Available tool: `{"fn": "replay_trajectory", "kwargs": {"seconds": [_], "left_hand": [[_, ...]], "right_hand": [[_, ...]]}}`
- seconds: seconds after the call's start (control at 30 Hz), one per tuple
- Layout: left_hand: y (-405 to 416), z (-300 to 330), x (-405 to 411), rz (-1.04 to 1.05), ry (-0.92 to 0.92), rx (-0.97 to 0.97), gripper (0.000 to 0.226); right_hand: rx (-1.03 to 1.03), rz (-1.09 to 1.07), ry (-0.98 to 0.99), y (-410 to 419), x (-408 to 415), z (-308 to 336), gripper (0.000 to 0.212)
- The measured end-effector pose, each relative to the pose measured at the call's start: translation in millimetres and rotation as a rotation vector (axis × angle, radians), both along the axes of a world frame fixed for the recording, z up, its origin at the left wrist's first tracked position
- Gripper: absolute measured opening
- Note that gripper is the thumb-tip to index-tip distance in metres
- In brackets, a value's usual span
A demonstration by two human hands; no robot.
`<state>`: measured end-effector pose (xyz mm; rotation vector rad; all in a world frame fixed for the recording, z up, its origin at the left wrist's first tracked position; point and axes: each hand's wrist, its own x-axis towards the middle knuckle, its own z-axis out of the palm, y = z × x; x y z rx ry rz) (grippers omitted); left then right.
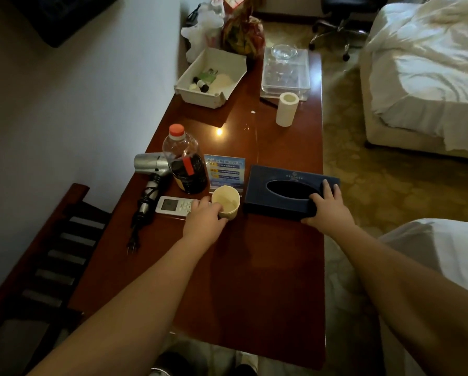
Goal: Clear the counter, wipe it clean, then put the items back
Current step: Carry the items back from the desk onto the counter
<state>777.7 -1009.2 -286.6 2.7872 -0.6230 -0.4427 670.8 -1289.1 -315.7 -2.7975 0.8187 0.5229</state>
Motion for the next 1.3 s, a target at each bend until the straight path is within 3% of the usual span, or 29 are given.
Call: {"fn": "replay_trajectory", "kwargs": {"seconds": [0.37,0.8,0.97,1.3], "left_hand": [[22.7,-3.9,-29.0,0.067,-0.009,-0.135,0.021],[125.7,26.5,-117.4,0.182,-0.022,-0.280,0.022],[186.3,44.2,-168.8,0.235,-0.055,-0.296,0.022],[333.4,79.4,-297.1,0.472,-0.121,-0.330,0.022]], "right_hand": [[0.016,-0.030,-0.060,10.5,-9.0,0.6,0.063],[0.058,-0.059,-0.221,96.6,-91.0,32.3,0.060],[0.098,0.015,-0.281,154.4,-128.6,47.5,0.059],[0.136,0.319,-0.195,291.5,-197.4,83.8,0.064]]}}
